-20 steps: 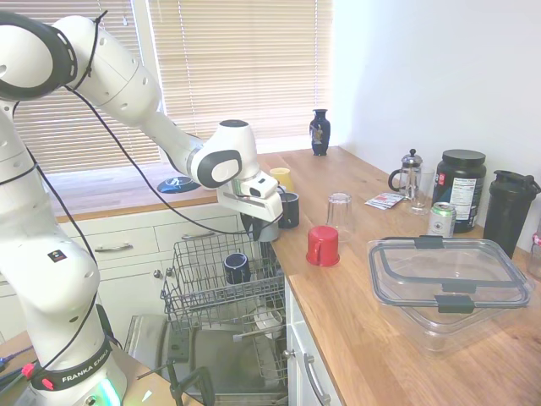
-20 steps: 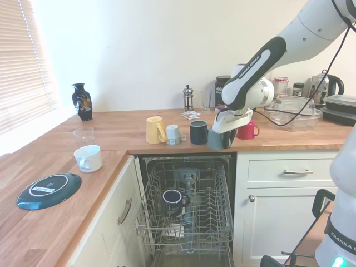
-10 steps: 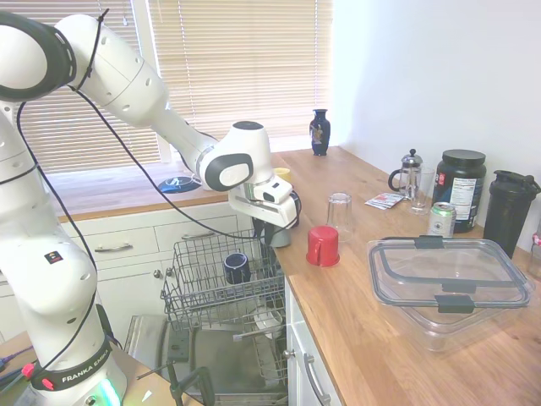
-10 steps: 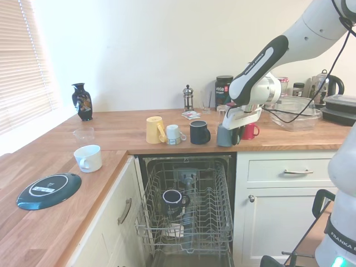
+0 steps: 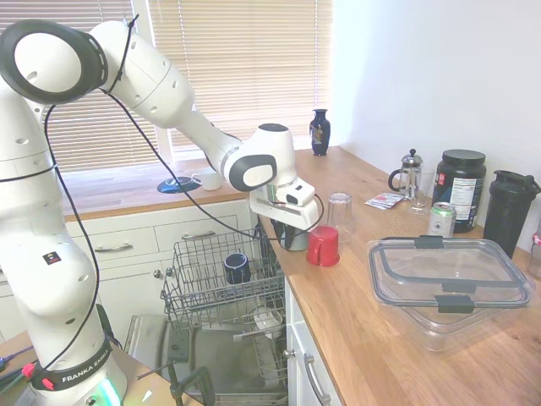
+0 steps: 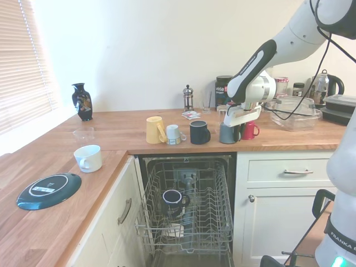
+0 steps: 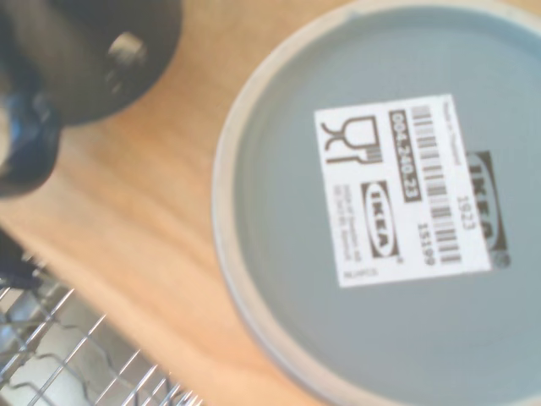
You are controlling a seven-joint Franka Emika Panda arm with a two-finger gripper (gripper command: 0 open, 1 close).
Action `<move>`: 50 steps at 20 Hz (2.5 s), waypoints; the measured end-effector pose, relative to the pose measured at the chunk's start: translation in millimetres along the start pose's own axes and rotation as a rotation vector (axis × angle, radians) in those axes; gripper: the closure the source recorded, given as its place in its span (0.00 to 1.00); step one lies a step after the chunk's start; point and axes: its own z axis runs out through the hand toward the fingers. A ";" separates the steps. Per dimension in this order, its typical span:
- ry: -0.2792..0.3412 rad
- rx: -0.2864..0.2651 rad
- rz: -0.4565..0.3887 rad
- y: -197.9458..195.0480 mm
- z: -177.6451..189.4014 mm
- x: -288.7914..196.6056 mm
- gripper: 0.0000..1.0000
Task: Unload a mug from dishwasher
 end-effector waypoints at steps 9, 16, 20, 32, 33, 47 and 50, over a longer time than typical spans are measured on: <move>-0.012 -0.020 -0.004 -0.5 5.6 8.8 0.00; -0.006 -0.012 -0.009 -0.4 0.6 9.7 0.00; -0.006 0.000 -0.017 -2.5 -11.9 5.8 0.00; 0.044 0.073 -0.033 -1.3 -68.7 -18.4 0.00; 0.051 0.082 -0.032 1.6 -77.2 -21.7 0.00; 0.136 0.185 -0.071 53.0 -166.6 -135.0 0.00; 0.153 0.179 -0.112 42.4 -171.8 -152.5 0.00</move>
